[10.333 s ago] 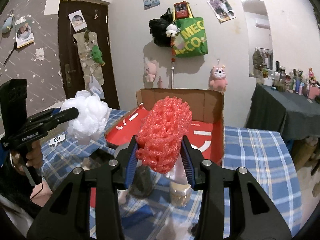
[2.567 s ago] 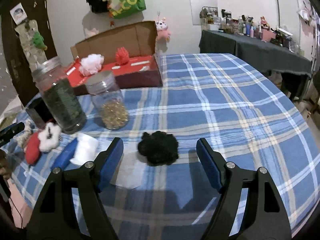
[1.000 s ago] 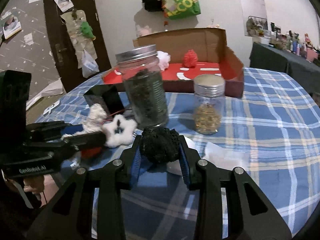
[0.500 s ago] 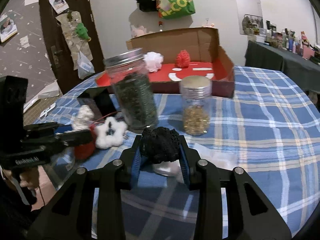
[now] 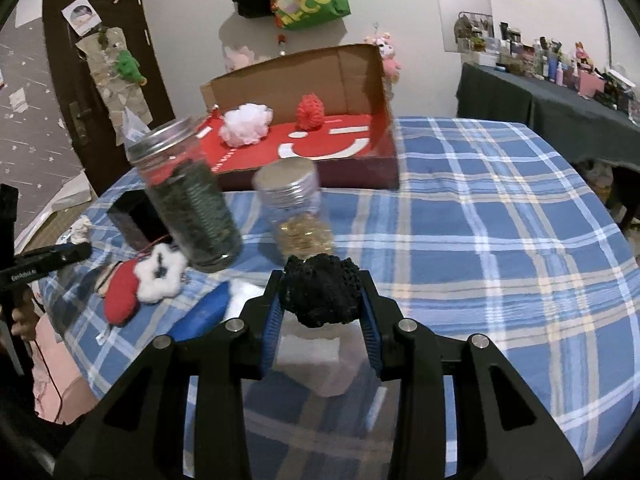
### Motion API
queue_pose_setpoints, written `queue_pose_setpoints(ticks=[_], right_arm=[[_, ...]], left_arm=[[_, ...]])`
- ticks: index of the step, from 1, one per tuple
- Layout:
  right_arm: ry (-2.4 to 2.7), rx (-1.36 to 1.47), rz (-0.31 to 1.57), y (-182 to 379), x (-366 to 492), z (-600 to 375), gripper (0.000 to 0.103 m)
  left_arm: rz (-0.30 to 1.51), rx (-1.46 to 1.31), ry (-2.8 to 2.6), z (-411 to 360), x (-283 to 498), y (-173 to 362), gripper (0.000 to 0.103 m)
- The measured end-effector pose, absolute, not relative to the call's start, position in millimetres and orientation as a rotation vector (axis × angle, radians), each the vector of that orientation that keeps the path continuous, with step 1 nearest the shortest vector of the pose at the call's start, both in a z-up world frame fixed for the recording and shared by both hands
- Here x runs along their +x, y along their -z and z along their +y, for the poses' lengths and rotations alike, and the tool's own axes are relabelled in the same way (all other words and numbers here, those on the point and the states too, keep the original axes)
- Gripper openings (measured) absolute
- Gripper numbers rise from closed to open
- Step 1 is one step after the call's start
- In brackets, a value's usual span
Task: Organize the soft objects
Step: 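Carry the black and crocheted scrunchies over the cardboard box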
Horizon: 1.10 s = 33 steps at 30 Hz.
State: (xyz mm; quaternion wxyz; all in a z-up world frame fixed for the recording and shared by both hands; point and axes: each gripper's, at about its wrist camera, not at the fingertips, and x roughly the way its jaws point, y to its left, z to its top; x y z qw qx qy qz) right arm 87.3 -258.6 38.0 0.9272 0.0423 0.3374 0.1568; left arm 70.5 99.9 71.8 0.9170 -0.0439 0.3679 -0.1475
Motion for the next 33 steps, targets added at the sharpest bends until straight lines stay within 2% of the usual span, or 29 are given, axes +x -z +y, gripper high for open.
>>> queue_pose_setpoints(ticks=[13,33], right_arm=[[-0.307,0.074,0.754,-42,144,-279,0.034],[-0.519,0.183,0.875,-56,222,-282,0.034]], left_arm=[[0.796,-0.002,0.278,136,130,-58,0.029],[0.765,0.067,0.494,142,196,-77,0.029]])
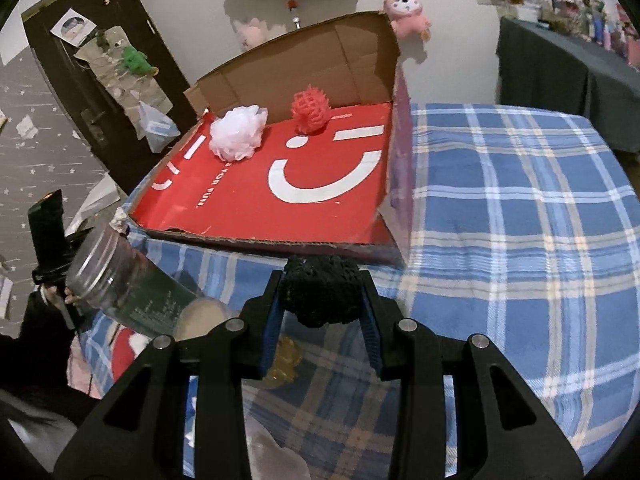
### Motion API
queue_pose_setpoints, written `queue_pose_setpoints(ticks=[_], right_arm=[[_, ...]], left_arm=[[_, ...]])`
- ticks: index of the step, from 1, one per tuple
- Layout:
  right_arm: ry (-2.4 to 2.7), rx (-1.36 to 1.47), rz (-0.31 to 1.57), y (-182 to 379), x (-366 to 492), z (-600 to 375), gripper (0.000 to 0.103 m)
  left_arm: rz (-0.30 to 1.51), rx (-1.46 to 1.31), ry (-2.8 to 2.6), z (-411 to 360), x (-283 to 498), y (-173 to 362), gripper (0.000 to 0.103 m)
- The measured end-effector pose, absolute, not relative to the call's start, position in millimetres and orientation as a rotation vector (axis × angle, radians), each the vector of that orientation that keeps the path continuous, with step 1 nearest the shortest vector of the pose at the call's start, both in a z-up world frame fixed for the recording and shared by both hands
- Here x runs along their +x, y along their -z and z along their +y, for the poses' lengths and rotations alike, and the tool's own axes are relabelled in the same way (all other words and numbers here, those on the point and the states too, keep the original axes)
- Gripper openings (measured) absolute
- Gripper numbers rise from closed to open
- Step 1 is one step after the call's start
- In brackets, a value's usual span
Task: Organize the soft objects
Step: 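Carry the black and crocheted scrunchies over the cardboard box, then open the right tool dropping the black scrunchie while the left tool releases the crocheted scrunchie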
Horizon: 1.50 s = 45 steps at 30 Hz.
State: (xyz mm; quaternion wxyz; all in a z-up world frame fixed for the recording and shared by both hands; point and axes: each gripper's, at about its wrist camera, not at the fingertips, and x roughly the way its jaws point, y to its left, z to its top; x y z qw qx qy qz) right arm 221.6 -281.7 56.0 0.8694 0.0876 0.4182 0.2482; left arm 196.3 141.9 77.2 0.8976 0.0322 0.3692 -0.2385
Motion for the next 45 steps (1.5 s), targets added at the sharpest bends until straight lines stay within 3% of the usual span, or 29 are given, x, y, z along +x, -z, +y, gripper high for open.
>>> queue_pose_setpoints(ticks=[20,31,45], right_arm=[[-0.632,0.145,0.913,-82,258,-249,0.034],[-0.391,-0.216,0.918,-79,309,-198,0.034],[-0.316,-0.419,1.012,-49,343,-171,0.034]], left_arm=[[0.762,0.102,0.608,103,227,-105,0.029],[0.889,0.081,0.502,64,290,-102,0.030],[1.030,0.157,0.338,54,341,-65,0.031]])
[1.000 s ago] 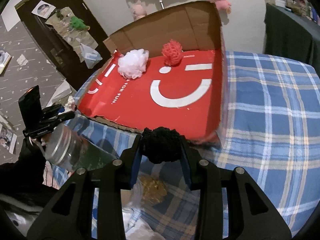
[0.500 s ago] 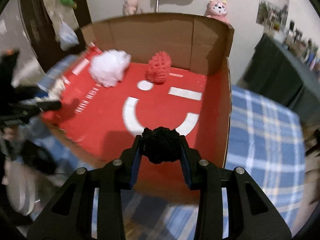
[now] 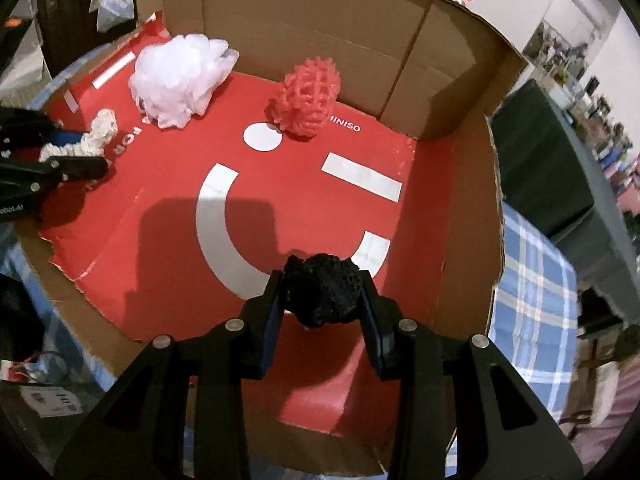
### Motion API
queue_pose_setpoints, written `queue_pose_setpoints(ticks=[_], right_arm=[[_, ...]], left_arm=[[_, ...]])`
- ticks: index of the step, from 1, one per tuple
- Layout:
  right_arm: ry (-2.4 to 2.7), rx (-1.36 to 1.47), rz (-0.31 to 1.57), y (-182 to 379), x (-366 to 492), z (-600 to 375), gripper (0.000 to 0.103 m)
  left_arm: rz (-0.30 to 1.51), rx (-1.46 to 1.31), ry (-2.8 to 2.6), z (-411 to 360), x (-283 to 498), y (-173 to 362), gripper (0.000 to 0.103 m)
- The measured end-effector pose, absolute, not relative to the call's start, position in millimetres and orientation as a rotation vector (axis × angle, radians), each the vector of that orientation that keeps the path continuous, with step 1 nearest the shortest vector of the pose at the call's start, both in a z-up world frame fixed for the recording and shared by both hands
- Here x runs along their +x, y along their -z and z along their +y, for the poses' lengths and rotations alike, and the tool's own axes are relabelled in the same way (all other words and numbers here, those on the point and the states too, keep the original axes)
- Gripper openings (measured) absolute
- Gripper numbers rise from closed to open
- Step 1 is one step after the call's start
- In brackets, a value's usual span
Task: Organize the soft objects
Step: 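Open the right tool dropping the black scrunchie while the left tool releases the crocheted scrunchie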
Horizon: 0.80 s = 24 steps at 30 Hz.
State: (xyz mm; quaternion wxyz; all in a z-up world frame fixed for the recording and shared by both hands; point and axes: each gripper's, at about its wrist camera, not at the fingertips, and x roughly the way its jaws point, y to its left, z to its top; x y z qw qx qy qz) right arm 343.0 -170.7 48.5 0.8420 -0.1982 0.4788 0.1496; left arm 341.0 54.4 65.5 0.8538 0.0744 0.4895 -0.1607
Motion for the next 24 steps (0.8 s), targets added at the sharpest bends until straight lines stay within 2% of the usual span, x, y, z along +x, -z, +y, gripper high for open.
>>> queue_pose_setpoints(ticks=[7,9,11,15,19,24], right_arm=[[-0.309,-0.466,1.039,-36,350,-160,0.035],[-0.300,-0.486,1.034,-34,350,-160,0.039],[-0.298,-0.496,1.028,-33,350,-158,0.052],[-0.299,-0.495,1.017,-35,348,-158,0.052],[-0.299,-0.490,0.993,-44,343,-159,0.053],[-0.300,-0.470,0.946,-63,330,-163,0.063]], left_arm=[[1.038,0.186,0.325,53,342,-61,0.034],[1.039,0.191,0.323,51,342,-60,0.036],[1.040,0.195,0.325,50,342,-59,0.043],[1.029,0.199,0.327,50,341,-59,0.048],[1.015,0.193,0.331,50,340,-62,0.060],[0.965,0.181,0.341,51,329,-77,0.071]])
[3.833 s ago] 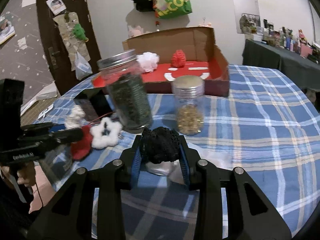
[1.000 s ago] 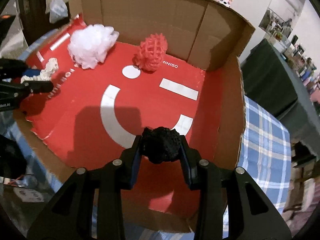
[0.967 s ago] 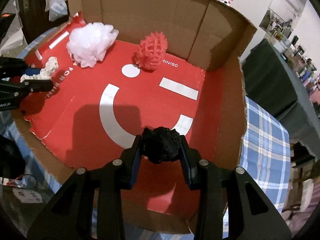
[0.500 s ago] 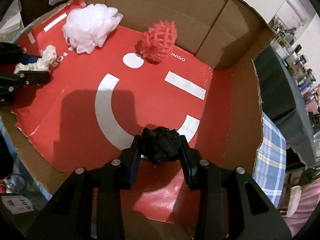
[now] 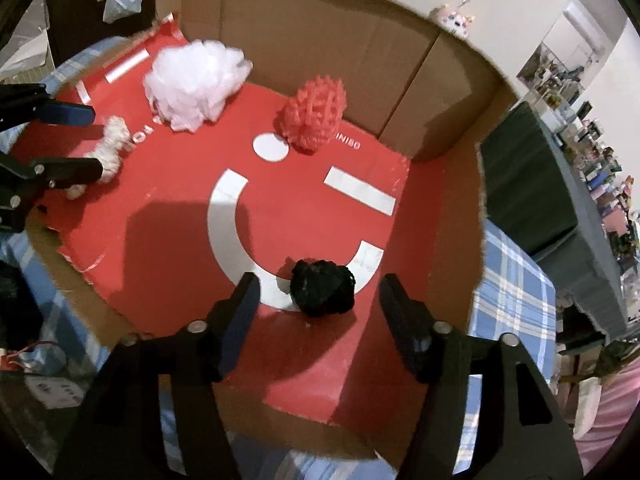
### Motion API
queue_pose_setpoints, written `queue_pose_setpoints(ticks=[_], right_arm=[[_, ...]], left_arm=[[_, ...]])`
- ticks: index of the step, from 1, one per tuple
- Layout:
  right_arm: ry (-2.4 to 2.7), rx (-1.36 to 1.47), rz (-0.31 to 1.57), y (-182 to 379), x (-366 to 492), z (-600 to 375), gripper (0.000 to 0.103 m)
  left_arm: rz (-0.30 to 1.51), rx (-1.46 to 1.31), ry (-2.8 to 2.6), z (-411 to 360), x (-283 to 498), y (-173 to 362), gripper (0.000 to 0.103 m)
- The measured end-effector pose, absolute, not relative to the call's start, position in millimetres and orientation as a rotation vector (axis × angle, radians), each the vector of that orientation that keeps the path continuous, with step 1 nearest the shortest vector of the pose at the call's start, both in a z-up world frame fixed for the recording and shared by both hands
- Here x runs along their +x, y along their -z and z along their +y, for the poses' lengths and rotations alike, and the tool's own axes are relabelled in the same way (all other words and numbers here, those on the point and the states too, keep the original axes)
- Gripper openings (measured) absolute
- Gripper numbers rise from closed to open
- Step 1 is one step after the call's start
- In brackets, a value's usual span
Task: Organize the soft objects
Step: 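Move both open tools back from the box toward the items on the table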
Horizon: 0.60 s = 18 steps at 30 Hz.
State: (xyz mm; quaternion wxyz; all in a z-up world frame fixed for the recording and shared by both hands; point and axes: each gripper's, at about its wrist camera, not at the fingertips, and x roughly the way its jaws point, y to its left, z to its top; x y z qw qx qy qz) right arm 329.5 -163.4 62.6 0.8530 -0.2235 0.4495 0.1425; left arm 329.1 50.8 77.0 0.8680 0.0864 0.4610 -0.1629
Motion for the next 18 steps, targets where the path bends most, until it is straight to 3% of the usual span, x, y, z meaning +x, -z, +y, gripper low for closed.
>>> queue_pose_setpoints(ticks=[6,8,12,18], right_arm=[[-0.296,-0.420,0.863,-96,297,-172,0.064],[-0.300,-0.392,0.821,-111,282,-175,0.071],[-0.297,-0.335,0.731,-142,247,-183,0.072],[-0.287,-0.246,0.571,-182,179,-194,0.087]], left_arm=[[0.863,0.163,0.338,49,296,-110,0.089],[0.828,0.149,0.334,49,284,-120,0.096],[0.731,0.124,0.314,47,251,-148,0.101],[0.579,0.068,0.288,40,192,-184,0.103]])
